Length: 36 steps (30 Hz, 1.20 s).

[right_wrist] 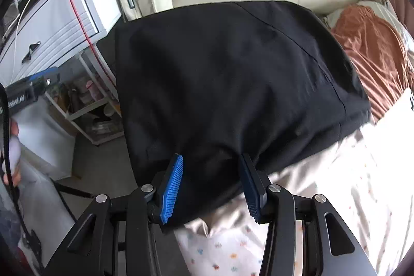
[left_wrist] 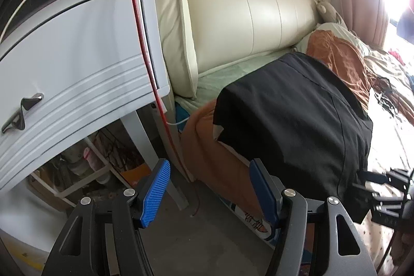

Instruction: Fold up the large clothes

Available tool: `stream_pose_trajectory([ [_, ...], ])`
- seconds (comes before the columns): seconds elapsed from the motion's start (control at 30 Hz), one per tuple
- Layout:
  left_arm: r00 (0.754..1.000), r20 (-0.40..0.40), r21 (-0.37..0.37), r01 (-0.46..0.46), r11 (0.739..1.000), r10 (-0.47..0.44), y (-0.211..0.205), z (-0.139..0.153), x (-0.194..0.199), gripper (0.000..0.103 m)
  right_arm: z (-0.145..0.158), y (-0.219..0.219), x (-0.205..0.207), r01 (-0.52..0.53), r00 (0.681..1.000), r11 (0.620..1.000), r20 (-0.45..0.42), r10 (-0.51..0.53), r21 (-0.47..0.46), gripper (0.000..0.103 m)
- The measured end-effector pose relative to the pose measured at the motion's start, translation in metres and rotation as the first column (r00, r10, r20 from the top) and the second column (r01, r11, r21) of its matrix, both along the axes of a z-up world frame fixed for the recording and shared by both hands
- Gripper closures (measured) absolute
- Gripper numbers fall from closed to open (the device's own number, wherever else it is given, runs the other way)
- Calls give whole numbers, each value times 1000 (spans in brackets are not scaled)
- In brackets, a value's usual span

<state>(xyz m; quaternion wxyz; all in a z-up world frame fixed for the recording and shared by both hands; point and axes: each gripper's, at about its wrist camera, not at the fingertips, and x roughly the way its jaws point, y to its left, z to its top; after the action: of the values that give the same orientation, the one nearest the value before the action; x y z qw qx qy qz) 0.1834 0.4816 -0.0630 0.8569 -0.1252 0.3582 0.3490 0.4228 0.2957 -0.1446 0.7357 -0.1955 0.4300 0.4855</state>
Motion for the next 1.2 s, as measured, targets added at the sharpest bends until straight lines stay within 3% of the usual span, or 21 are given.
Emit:
stream_pose_trajectory([
  [0.27,999,27,-23,30,999,-29,-13,3,-3,38,9,-29,1,51,998,999,-22,-52,-11,57],
  [0.57,992,102,-29,82,996,-78,-47,31,-11,37,57,-79,-3,139,990,989,20,-140,42,57],
  [0.73,981,164,-14,106,994,-102,-74,54,-19,11,86,-112,-9,170,984,982,32,-173,77,56],
  [0.93,964,217,13,154,988,-153,-117,82,-28,5,121,-159,-28,232,967,964,72,-243,128,24],
  [1.0,958,230,29,171,985,-173,-133,89,-33,2,133,-177,-33,253,962,955,69,-266,153,5],
  [1.2,939,259,65,217,974,-227,-176,107,-45,0,162,-230,-51,308,941,926,74,-331,220,1],
])
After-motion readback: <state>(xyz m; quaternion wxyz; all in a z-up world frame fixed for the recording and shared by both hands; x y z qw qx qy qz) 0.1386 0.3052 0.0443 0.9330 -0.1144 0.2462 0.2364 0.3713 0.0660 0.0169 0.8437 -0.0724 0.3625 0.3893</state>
